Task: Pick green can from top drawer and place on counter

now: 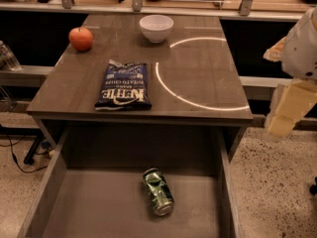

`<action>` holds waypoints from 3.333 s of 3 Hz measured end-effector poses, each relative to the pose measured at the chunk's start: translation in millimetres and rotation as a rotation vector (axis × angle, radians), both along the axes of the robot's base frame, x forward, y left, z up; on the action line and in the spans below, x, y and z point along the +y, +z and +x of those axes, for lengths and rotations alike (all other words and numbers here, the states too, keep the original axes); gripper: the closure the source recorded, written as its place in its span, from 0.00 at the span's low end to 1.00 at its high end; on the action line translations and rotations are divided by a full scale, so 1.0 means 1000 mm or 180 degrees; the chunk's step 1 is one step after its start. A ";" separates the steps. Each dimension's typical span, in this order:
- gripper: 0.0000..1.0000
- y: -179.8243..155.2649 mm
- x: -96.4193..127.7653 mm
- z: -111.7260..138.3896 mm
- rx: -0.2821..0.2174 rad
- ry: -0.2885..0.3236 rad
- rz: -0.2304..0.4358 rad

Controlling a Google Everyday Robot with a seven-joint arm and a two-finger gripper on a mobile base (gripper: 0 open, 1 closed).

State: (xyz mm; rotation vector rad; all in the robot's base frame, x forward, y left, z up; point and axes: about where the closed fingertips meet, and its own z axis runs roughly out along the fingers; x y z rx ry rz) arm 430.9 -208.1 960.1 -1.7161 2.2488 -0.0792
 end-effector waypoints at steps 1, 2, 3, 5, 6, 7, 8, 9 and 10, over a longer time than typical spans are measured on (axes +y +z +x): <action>0.00 -0.036 0.024 -0.014 0.0154 -0.0098 0.0057; 0.00 -0.089 0.066 -0.026 0.0305 -0.0338 0.0177; 0.00 -0.121 0.099 -0.026 0.0303 -0.0426 0.0334; 0.00 -0.130 0.105 -0.027 0.0280 -0.0478 0.0281; 0.00 -0.166 0.119 -0.034 0.0342 -0.0779 0.0338; 0.00 -0.209 0.134 -0.031 0.0358 -0.1102 0.0388; 0.00 -0.243 0.158 -0.022 0.0372 -0.1348 0.0508; 0.00 -0.283 0.192 -0.013 0.0422 -0.1633 0.0697; 0.00 -0.302 0.208 -0.011 0.0444 -0.1795 0.0766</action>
Offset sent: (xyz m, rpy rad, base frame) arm -0.0291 0.0905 -0.1291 0.0746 0.1370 -0.1908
